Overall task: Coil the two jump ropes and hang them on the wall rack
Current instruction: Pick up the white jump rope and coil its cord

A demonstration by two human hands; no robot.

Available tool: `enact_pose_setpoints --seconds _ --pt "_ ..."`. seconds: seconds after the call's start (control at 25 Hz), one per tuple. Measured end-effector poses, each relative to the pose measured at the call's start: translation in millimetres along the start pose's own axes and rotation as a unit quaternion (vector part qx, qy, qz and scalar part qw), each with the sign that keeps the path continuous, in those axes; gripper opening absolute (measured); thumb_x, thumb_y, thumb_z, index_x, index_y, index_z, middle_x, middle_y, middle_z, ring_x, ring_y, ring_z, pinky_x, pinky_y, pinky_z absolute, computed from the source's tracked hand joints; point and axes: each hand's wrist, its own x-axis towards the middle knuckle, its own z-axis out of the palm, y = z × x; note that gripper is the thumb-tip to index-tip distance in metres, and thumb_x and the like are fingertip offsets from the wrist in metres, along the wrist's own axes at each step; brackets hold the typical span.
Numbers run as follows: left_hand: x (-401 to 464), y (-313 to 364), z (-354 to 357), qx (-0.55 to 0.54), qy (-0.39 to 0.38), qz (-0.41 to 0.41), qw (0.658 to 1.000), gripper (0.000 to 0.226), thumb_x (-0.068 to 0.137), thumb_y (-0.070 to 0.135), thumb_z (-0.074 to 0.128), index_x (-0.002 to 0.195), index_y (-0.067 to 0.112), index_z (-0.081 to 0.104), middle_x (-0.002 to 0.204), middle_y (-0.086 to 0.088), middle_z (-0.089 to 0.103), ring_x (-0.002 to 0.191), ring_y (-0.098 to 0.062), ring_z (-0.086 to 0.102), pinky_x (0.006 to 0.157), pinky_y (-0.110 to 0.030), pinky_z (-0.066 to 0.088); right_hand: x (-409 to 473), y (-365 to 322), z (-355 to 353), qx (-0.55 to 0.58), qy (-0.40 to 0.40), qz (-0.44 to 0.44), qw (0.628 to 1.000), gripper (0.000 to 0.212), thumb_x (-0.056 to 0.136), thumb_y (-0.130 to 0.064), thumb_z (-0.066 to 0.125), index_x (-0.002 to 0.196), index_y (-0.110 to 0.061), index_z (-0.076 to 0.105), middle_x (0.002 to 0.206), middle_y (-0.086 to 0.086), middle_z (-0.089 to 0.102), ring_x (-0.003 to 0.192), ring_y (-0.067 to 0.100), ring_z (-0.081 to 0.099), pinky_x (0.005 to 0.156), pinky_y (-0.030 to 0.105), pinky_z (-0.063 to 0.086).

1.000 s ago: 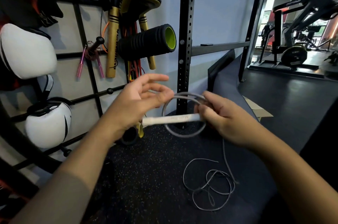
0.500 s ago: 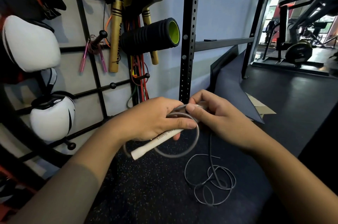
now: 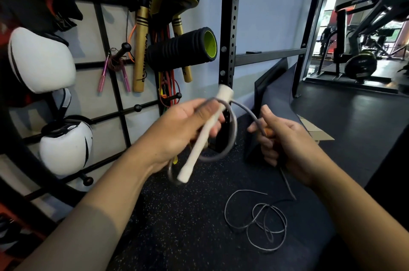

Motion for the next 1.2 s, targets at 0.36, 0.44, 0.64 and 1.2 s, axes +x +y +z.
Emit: enact_pose_setpoints --seconds 0.36,0.44,0.64,1.2 --pt "8 -16 35 -0.096 0.277 0.063 0.954 0.038 0.103 0.049 0.049 0.104 0.015 0.065 0.070 0.017 0.066 0.064 0.000 0.058 0.077 -0.033 0.052 -19 16 72 -0.100 -0.019 -0.141 0.985 0.036 0.096 -0.051 0.053 0.096 -0.016 0.060 0.074 0.001 0.058 0.057 0.006 0.045 0.053 0.020 0.038" --pt "8 -19 39 -0.067 0.297 0.063 0.950 0.044 0.102 0.054 0.048 0.105 0.014 0.065 0.066 0.018 0.064 0.065 0.001 0.062 0.076 -0.034 0.054 -19 18 79 -0.088 0.010 -0.151 0.985 0.030 0.097 -0.046 0.054 0.092 -0.017 0.060 0.071 0.002 0.055 0.062 0.015 0.046 0.056 0.028 0.038" --pt "7 -24 36 -0.065 0.280 0.019 0.958 0.051 0.097 0.065 0.050 0.094 0.018 0.069 0.073 0.006 0.068 0.071 -0.012 0.068 0.089 -0.055 0.059 -9 8 68 -0.100 0.069 -0.135 0.983 0.034 0.103 -0.036 0.056 0.089 -0.007 0.065 0.059 -0.009 0.054 0.051 0.006 0.045 0.047 0.018 0.037" --pt "-3 -3 1 0.281 -0.101 -0.018 0.954 0.030 0.077 0.051 0.081 0.091 0.028 0.068 0.068 0.004 0.072 0.052 -0.013 0.066 0.056 -0.027 0.053 -1 -17 30 -0.362 -0.069 -0.145 0.918 0.065 0.083 -0.069 0.054 0.077 -0.005 0.063 0.056 -0.006 0.046 0.051 0.006 0.039 0.052 0.028 0.032"
